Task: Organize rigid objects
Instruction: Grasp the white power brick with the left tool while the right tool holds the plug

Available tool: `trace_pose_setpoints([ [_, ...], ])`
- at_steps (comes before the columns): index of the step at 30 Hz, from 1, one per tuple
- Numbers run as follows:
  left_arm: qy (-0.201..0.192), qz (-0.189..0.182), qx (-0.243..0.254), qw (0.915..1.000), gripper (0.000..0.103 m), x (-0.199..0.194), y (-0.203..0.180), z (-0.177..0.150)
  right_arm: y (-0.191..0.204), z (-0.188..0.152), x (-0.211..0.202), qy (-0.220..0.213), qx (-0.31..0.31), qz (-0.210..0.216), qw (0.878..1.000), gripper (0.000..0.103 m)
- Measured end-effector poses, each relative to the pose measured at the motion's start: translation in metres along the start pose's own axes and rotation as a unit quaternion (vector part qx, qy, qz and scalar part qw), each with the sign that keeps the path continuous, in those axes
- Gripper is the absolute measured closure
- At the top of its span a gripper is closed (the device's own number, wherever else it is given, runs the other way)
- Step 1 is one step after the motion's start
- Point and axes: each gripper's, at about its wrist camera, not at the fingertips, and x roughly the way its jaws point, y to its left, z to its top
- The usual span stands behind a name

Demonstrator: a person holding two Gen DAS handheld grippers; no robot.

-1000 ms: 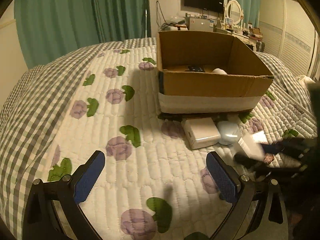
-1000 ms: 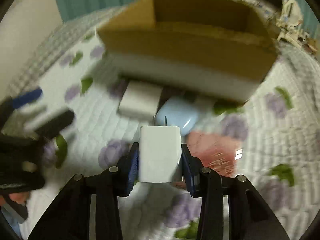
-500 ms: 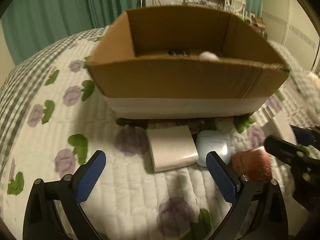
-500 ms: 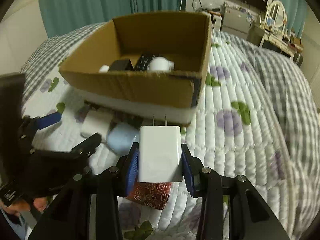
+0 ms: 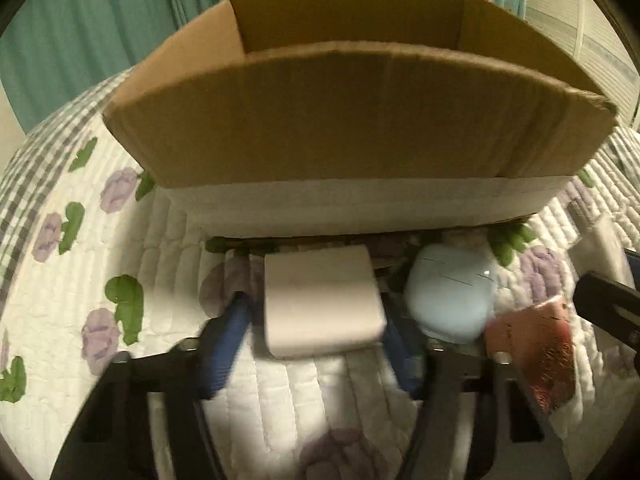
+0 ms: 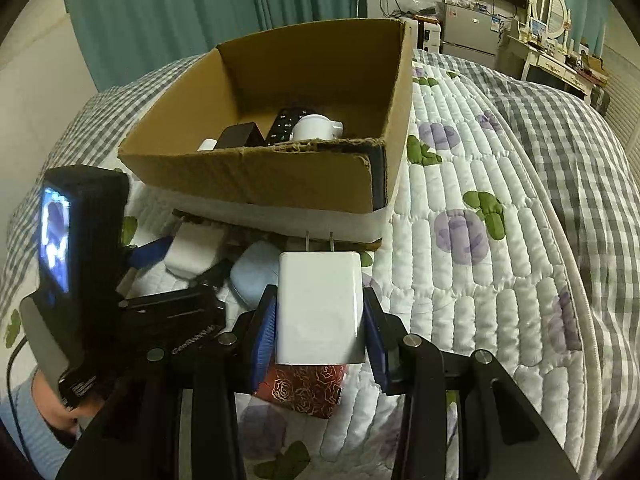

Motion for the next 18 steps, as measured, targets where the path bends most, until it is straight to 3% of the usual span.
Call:
trace_pose_setpoints([
  [5, 0.000, -0.018, -0.006, 0.9998, 0.052, -0.024, 0.006, -0.008, -0.001, -0.002, -0.001, -0.006, -0.001, -0.011, 1.000, 0.063],
  [10, -0.027, -0.027, -0.002, 0.9993, 0.052, -0.068, 0.019, -0.012, 0.002, 0.002, -0.019, -0.022, 0.000, -0.012, 1.000, 0.063],
  [18, -0.093, -0.031, 0.014, 0.9951, 0.052, -0.137, 0.033, 0.021, 0.024, 0.037, -0.080, -0.075, -0.044, -0.031, 0.996, 0.063],
])
